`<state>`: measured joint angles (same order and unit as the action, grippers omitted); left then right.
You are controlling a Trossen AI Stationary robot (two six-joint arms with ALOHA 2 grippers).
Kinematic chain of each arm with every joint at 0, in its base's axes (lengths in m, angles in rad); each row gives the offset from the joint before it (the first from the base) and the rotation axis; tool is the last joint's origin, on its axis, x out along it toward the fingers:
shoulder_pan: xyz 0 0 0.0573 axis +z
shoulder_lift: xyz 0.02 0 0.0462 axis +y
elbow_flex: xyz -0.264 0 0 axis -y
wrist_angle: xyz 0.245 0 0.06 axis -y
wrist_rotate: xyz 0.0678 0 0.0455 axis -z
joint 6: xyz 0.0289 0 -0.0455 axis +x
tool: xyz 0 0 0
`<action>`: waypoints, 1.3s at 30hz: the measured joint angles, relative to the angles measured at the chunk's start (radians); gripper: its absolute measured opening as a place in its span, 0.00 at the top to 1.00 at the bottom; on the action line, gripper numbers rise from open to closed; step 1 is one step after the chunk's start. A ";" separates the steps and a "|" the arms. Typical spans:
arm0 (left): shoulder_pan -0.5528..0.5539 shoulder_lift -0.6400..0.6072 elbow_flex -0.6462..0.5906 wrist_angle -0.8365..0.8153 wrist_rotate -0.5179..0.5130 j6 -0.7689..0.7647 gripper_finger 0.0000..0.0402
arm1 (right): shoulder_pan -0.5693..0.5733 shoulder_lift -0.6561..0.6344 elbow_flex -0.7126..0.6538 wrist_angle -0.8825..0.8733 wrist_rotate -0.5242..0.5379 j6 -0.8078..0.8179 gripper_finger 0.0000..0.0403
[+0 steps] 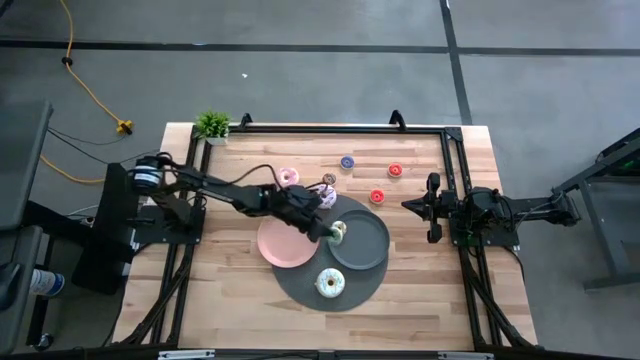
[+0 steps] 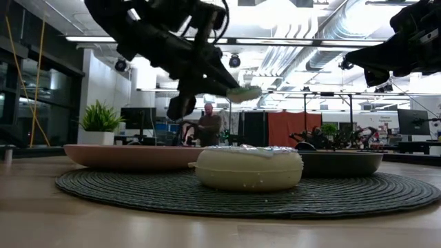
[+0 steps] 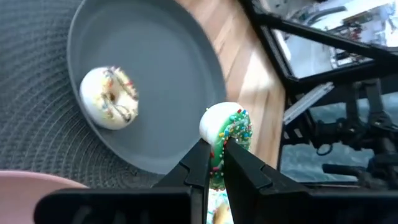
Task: Pick & Place donuts
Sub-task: Put the small green donut on the black plate
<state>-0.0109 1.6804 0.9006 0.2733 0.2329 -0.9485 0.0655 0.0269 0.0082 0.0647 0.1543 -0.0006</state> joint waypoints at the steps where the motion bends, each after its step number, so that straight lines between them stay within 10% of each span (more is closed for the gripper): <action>1: -0.006 0.013 0.013 -0.004 0.000 0.000 0.92 | 0.000 0.000 0.000 0.000 0.000 0.000 1.00; 20: -0.018 0.255 0.568 -0.651 -0.083 0.129 0.92 | 0.000 0.000 0.000 0.000 0.000 0.000 1.00; 39: -0.054 0.336 0.595 -0.765 -0.113 0.050 0.92 | 0.000 0.000 0.000 0.000 0.000 0.000 1.00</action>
<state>-0.0647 2.0159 1.4960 -0.4915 0.1196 -0.8982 0.0658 0.0269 0.0080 0.0647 0.1543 -0.0006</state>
